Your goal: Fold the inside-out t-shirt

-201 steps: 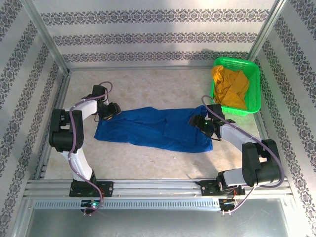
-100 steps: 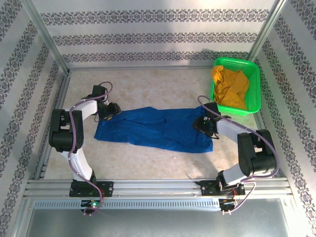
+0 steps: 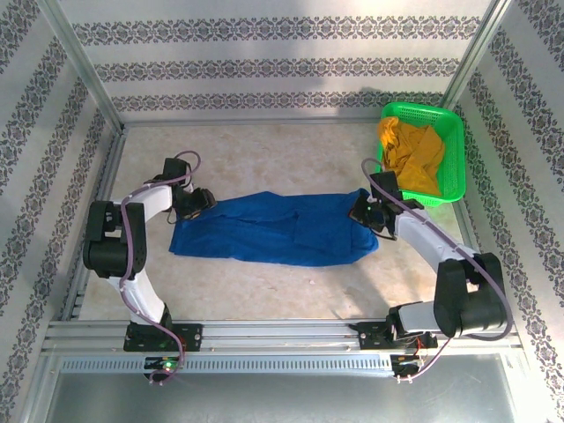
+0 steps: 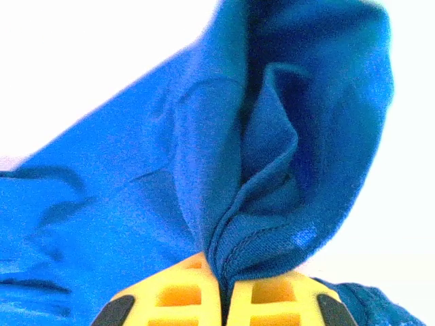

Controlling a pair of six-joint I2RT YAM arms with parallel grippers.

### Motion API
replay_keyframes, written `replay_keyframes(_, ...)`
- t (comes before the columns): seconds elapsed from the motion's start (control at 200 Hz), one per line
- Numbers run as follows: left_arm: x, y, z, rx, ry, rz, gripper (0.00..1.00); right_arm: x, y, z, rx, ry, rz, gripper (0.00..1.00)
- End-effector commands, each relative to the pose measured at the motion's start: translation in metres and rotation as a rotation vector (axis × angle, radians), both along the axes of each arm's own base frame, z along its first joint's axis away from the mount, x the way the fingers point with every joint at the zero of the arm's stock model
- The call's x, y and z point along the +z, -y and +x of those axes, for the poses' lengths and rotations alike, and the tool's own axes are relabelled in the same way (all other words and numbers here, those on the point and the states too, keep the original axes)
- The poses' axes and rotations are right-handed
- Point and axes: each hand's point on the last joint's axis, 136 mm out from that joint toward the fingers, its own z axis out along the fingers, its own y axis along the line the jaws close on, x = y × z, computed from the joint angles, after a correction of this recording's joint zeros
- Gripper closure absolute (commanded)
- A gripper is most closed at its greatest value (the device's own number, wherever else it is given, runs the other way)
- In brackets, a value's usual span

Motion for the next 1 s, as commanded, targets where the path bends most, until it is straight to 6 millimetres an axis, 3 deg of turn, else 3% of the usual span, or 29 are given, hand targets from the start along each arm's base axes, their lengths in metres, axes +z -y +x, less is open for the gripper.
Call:
replay_keyframes(0.0, -0.004, 0.004, -0.01, -0.002, -0.036, -0.007, 0.46, 0.025, -0.016, -0.001, 0.043, 0.016, 0.022, 1.0)
replay_keyframes(0.17, 0.012, 0.009, 0.008, -0.005, 0.003, -0.038, 0.45, 0.053, -0.056, 0.007, 0.116, 0.055, 0.042, 1.0)
replay_keyframes(0.46, 0.037, 0.014, 0.037, -0.005, 0.055, -0.087, 0.43, 0.09, -0.164, 0.008, 0.306, 0.081, 0.042, 1.0)
replay_keyframes(0.709, 0.052, -0.027, 0.07, 0.127, 0.109, -0.124, 0.41, 0.113, -0.266, -0.003, 0.439, 0.093, 0.06, 1.0)
replay_keyframes(0.939, 0.046, -0.065, 0.09, 0.216, 0.102, -0.176, 0.41, 0.103, -0.358, 0.006, 0.535, 0.08, 0.102, 1.0)
replay_keyframes(0.994, 0.046, -0.071, 0.094, 0.217, 0.102, -0.173, 0.41, 0.091, -0.382, 0.01, 0.553, 0.069, 0.107, 1.0)
